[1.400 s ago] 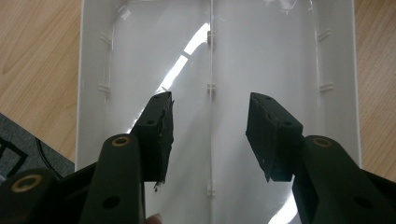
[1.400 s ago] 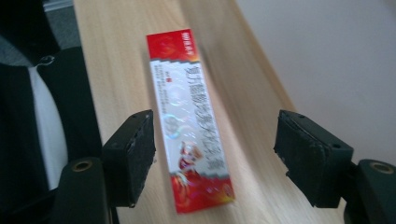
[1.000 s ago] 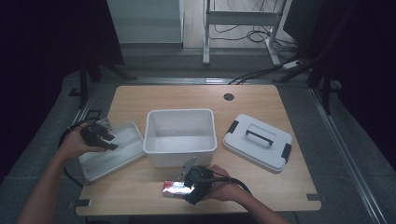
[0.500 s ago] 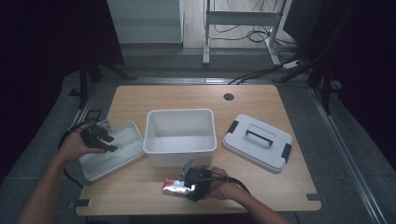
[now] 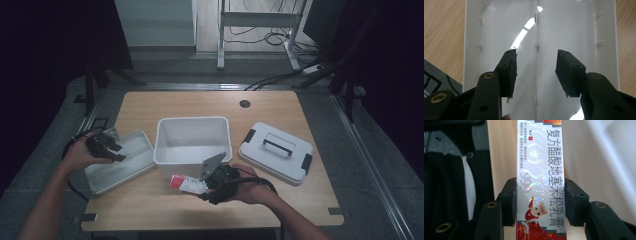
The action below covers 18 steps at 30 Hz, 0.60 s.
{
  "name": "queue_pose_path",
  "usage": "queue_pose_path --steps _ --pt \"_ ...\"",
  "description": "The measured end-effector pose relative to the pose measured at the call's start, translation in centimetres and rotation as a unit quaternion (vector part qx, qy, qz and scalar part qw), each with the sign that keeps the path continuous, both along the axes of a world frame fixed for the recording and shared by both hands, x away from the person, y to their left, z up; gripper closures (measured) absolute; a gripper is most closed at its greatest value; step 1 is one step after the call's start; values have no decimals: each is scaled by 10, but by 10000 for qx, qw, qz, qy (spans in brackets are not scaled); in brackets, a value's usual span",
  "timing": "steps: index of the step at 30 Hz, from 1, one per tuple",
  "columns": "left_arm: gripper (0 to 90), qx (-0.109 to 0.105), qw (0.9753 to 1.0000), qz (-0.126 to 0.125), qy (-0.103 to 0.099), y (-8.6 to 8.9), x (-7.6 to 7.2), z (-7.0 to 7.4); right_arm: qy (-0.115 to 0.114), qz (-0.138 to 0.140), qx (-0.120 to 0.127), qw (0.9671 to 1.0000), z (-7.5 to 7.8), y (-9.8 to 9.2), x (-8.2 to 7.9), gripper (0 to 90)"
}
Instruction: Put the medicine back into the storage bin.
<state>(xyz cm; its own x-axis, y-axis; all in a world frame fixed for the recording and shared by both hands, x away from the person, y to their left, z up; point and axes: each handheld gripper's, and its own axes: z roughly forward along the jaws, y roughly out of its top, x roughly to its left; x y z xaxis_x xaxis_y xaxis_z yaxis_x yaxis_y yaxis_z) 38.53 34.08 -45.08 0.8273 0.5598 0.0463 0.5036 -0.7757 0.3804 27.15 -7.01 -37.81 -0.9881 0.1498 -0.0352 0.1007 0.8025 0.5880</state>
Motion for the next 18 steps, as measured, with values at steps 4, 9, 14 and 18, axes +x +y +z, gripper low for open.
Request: queue_pose_path --steps 4,9,14,18 --pt "518 -11 10000 16 -6 -2 1 -2 -233 70 67 9997 24 -3 13 506" --pt "519 2 10000 -20 16 -4 2 -2 -307 21 17 9995 39 0 41 506" --pt "519 -2 10000 -43 18 -5 3 -2 -322 9 -11 9995 44 5 65 506" --pt "519 -34 10000 -38 17 -6 4 -3 -398 129 -38 9991 43 10 81 505"
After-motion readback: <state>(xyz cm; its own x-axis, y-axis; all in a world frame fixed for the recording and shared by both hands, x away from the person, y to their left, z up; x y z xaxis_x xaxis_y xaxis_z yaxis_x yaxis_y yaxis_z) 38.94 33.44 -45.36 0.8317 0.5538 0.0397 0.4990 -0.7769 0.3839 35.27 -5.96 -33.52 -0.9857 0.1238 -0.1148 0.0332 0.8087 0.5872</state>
